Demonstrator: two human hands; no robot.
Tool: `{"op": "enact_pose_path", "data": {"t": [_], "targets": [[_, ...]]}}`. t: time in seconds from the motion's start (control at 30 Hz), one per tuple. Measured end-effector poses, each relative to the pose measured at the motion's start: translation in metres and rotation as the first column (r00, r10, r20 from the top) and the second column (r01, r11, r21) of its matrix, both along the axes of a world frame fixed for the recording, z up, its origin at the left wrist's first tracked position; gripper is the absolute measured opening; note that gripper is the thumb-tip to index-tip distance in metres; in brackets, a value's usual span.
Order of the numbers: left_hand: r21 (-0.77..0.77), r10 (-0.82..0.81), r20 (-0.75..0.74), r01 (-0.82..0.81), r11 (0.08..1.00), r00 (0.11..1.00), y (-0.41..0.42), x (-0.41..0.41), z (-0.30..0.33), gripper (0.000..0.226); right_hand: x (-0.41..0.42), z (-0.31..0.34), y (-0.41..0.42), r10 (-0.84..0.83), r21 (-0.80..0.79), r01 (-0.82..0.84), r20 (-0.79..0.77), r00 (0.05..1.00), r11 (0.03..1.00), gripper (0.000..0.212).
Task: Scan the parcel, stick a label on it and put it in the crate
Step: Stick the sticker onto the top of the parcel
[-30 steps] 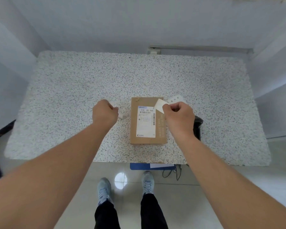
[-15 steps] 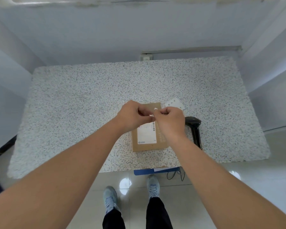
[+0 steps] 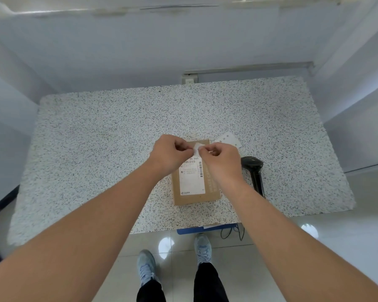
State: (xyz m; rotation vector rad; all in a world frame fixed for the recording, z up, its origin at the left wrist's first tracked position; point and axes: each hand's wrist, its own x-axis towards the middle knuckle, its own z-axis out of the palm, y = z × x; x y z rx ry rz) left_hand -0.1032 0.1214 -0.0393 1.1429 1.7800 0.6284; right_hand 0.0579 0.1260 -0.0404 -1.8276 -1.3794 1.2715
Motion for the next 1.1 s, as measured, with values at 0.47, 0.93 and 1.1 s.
{"op": "enact_pose_path", "data": {"t": [0.47, 0.93, 1.1], "targets": [[-0.161, 0.312, 0.260, -0.278, 0.947, 0.914, 0.008, -0.008, -0.032, 0.006, 0.007, -0.038, 0.016, -0.064, -0.022, 0.066, 0.079, 0.995, 0.998, 0.012], [-0.137, 0.348, 0.024, -0.341, 0.930, 0.937, 0.030, -0.008, -0.065, 0.013, -0.004, -0.072, 0.048, 0.065, 0.013, -0.068, 0.169, 0.984, 0.998, 0.012], [-0.094, 0.166, -0.207, -0.189, 0.977, 0.964, 0.039, -0.003, -0.071, 0.012, -0.004, -0.081, 0.052, 0.141, 0.021, -0.151, 0.260, 0.955, 0.988, 0.010]]}}
